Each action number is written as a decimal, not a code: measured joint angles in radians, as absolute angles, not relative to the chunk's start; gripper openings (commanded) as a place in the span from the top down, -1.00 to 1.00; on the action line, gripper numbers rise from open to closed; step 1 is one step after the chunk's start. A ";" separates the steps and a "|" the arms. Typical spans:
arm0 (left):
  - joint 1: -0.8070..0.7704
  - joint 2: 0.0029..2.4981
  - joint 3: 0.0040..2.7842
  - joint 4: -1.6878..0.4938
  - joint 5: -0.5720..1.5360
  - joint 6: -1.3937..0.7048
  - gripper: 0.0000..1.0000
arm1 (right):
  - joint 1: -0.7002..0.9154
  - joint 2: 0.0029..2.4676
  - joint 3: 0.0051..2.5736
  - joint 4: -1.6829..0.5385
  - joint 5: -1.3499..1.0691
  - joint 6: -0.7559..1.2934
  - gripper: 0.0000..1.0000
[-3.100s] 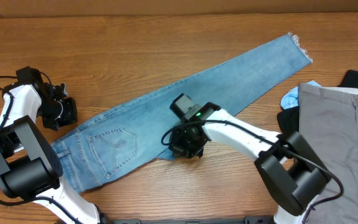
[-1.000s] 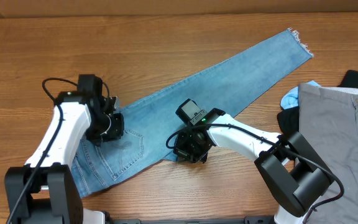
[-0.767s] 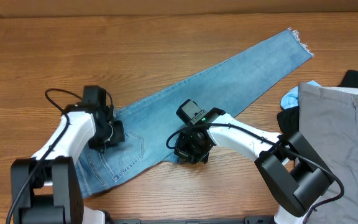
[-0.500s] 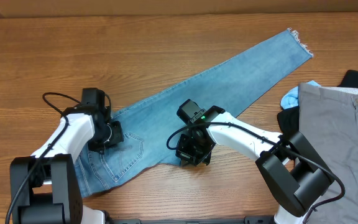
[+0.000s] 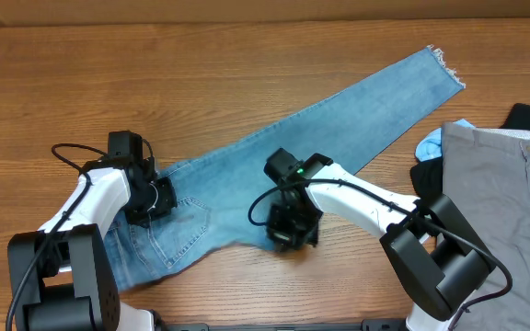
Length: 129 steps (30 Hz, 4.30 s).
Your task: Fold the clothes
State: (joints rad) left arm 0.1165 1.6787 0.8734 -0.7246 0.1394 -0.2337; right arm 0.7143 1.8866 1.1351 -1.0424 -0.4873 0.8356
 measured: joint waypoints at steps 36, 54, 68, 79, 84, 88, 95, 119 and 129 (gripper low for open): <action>-0.001 1.496 1.296 -1.222 0.395 0.109 0.74 | 0.673 1.992 1.194 -0.673 -0.536 0.816 0.92; -0.085 1.499 0.797 -0.909 0.189 -0.299 0.92 | 0.543 1.675 1.191 -0.694 -0.464 0.831 0.90; 0.224 1.656 0.792 -0.435 0.247 -0.408 0.85 | 0.532 1.652 1.191 -0.699 -0.434 0.824 0.90; 0.315 1.822 1.232 -0.875 0.136 -0.252 0.71 | 0.496 1.652 1.191 -0.702 -0.413 0.811 0.88; 0.321 1.819 1.468 -1.012 0.072 -0.194 0.76 | 0.448 1.652 1.191 -0.715 -0.412 0.806 0.88; 0.331 1.811 1.518 -1.024 -0.018 -0.173 0.92 | 0.428 1.652 1.191 -0.723 -0.411 0.799 0.87; 0.456 1.846 1.430 -0.936 -0.208 -0.242 0.92 | 0.426 1.652 1.191 -0.754 -0.412 0.790 0.86; 0.689 2.012 1.472 -0.950 0.025 -0.224 0.86 | 0.425 1.552 1.194 -0.824 -0.321 0.688 0.72; 0.509 1.664 1.558 -1.056 0.147 -0.137 0.43 | 0.241 1.463 1.307 -0.774 -0.283 0.680 0.24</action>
